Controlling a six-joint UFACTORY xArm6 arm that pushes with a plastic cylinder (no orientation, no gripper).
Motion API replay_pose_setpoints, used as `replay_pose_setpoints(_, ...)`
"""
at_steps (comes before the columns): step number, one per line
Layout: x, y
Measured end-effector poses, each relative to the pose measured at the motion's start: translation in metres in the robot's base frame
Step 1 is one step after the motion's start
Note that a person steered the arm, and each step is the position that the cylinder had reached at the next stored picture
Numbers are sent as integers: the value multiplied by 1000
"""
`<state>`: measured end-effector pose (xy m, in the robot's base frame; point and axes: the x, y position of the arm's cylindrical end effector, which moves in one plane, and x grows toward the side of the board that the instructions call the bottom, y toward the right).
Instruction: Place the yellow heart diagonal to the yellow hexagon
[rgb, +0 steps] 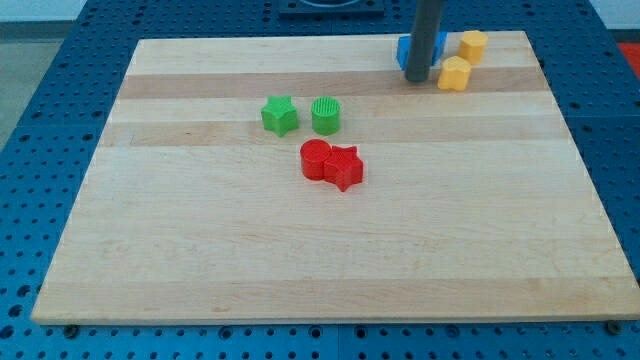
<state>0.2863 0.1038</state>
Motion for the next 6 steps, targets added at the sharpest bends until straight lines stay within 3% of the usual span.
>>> replay_pose_setpoints(2,-22,-83)
replay_pose_setpoints(3,-40,-85)
replay_pose_setpoints(5,-94,16)
replay_pose_setpoints(6,-94,43)
